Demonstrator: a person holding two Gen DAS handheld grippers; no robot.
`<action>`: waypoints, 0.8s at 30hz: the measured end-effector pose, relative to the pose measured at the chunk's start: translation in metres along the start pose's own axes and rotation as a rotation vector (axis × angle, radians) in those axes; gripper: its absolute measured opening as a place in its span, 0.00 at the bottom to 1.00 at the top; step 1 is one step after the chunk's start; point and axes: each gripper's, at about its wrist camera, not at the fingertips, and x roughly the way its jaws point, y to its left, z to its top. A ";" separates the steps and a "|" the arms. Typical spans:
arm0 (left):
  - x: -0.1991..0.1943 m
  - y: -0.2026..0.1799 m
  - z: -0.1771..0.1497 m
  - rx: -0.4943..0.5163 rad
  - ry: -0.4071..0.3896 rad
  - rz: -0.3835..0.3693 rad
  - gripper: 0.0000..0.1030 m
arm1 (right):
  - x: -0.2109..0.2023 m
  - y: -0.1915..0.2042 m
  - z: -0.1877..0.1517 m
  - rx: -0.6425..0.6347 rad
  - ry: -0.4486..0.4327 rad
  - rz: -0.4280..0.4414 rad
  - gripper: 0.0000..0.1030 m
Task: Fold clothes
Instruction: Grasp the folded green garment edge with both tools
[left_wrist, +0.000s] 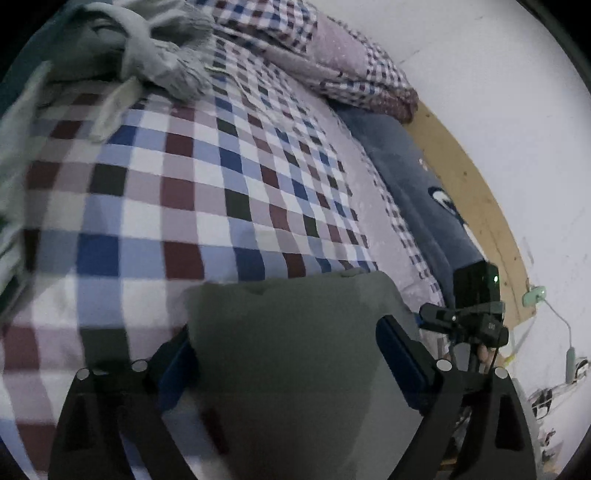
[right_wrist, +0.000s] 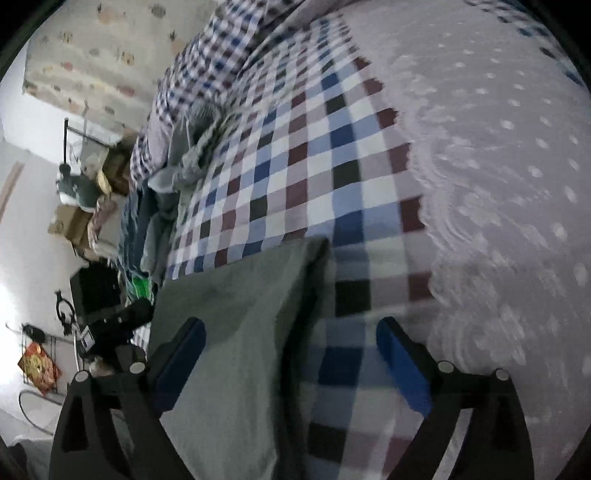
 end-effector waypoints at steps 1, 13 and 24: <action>0.003 0.000 0.003 -0.002 0.010 -0.009 0.94 | 0.006 0.002 0.004 -0.014 0.024 0.001 0.95; 0.013 -0.002 0.018 -0.003 0.053 -0.067 0.99 | 0.064 0.028 0.028 -0.092 0.150 0.081 0.97; 0.001 0.009 0.012 -0.006 0.074 0.012 0.51 | 0.051 0.010 0.025 -0.048 0.082 0.080 0.42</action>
